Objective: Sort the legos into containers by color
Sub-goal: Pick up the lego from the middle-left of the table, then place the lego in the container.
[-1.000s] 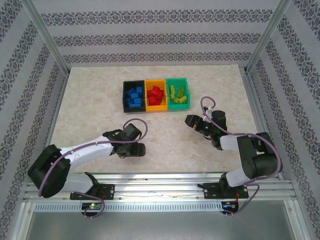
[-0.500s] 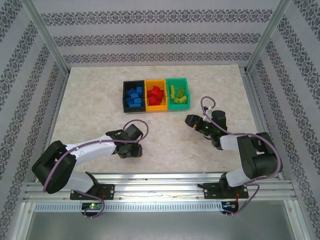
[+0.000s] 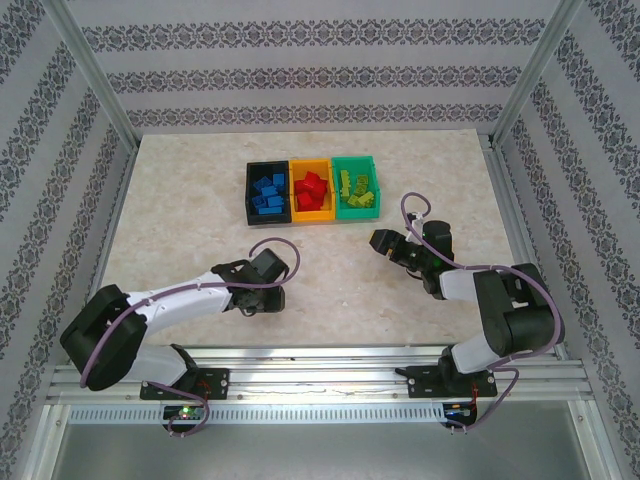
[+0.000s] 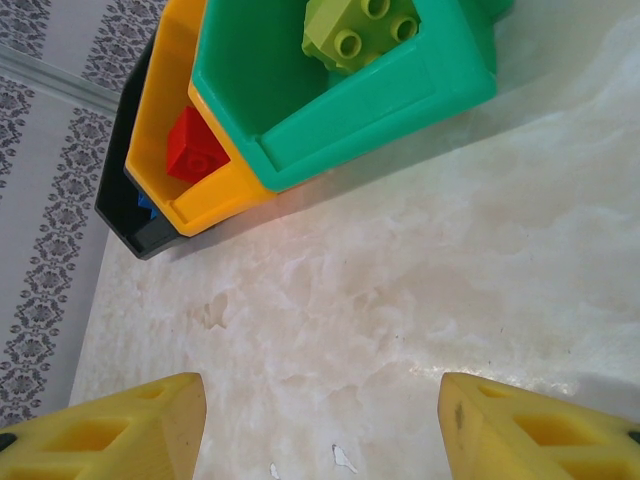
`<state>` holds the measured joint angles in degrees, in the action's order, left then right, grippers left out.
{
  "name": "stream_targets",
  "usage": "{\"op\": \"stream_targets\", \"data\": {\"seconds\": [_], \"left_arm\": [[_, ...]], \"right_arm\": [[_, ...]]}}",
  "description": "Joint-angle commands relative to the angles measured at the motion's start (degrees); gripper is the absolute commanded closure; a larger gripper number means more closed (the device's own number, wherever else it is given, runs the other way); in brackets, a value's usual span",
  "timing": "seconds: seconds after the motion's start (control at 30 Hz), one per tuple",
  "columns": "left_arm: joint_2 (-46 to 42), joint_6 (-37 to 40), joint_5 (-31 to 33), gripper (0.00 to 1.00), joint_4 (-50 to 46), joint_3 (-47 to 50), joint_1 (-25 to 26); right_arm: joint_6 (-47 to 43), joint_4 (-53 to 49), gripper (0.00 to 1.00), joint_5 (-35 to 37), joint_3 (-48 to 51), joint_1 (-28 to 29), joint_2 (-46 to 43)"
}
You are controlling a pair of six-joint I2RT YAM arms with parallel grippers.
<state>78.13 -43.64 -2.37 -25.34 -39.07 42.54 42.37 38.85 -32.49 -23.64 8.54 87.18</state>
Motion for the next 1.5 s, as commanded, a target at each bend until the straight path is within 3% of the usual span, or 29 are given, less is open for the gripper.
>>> {"op": "stream_targets", "data": {"seconds": [0.0, 0.4, 0.63, 0.9, 1.0, 1.27, 1.37, 1.47], "left_arm": [[-0.91, 1.98, 2.11, 0.69, 2.7, -2.72, 0.7], [11.94, 8.35, 1.67, 0.69, 1.94, -21.07, 0.76], [24.18, 13.25, 2.63, 0.69, -2.33, -40.12, 0.27], [38.07, 16.41, -3.53, 0.68, -7.64, -64.25, -3.97], [44.04, 18.79, -2.81, 0.67, -11.1, -74.76, -5.1], [62.31, 21.21, -1.11, 0.56, -17.74, -102.18, -8.15], [66.91, 20.19, -1.53, 0.43, -19.92, -110.49, -8.79], [66.66, 19.47, -2.62, 0.21, -20.86, -111.08, -8.75]], "right_arm": [[1.04, 2.28, 0.37, -1.48, -1.56, 0.51, 1.17], [2.76, 3.56, 0.37, -2.64, -0.98, -1.32, 2.0], [4.47, 6.85, 0.37, -3.81, -0.27, -2.83, 2.82], [5.54, 8.69, 0.37, -3.57, 0.93, -3.85, 2.48], [5.79, 9.0, 0.37, -3.72, 1.0, -4.13, 2.59], [6.36, 10.1, 0.37, -4.01, 1.14, -4.23, 3.14], [6.49, 10.37, 0.37, -3.92, 1.26, -4.33, 3.09], [6.32, 10.19, 0.37, -3.72, 1.25, -4.4, 2.91]]}}
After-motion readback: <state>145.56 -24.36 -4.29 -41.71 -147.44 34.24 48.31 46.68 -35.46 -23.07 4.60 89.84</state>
